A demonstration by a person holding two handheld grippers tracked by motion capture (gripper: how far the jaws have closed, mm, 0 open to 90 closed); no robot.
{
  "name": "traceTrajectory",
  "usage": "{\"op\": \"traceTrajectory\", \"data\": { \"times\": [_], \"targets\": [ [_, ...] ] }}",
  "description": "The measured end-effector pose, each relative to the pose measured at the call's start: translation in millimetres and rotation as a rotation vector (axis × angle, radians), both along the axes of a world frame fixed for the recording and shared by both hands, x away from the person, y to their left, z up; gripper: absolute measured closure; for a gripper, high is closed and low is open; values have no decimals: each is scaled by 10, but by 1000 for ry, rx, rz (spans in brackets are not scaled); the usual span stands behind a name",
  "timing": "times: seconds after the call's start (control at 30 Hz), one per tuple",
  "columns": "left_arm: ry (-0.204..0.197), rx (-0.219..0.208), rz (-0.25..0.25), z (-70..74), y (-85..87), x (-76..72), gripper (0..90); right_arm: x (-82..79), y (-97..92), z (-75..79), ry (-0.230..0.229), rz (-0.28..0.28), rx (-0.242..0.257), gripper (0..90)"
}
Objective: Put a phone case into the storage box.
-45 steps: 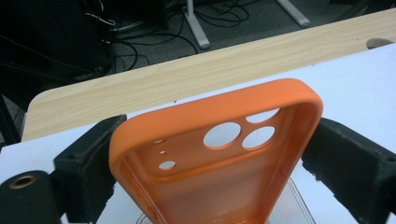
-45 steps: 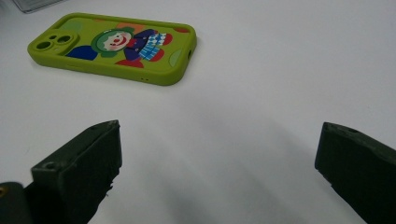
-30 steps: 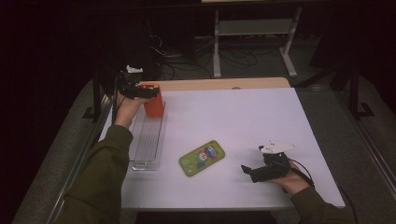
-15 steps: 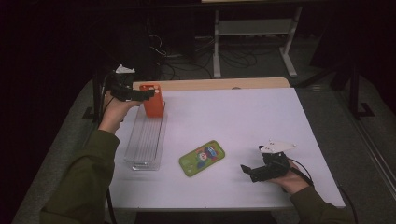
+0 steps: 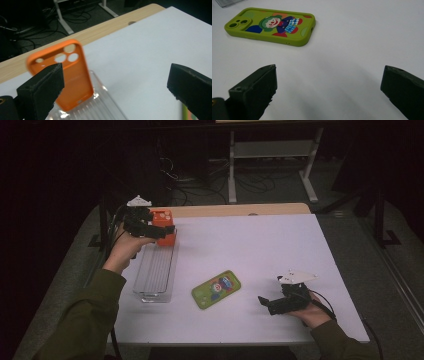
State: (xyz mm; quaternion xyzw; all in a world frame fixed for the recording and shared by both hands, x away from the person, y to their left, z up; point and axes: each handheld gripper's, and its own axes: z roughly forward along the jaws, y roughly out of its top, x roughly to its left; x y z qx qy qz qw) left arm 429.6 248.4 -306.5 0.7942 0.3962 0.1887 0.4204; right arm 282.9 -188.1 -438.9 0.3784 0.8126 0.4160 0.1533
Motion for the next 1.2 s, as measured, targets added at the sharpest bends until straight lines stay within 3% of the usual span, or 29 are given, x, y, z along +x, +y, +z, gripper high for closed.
{"op": "traceTrajectory", "data": {
  "times": [0.4,0.7,1.0,1.2],
  "targets": [
    [14,-22,-119,-50,-227,-155,6,14,-8,-9,0,5,-4,0],
    [26,-63,-204,-135,-454,-323,6,19,0,-3,-4,13,3,0],
    [24,-59,-289,-193,-662,-508,6,-1,17,13,-7,25,0,0],
    [22,-32,-340,-249,-815,-602,6,2,20,9,-6,29,2,0]
  ]
}}
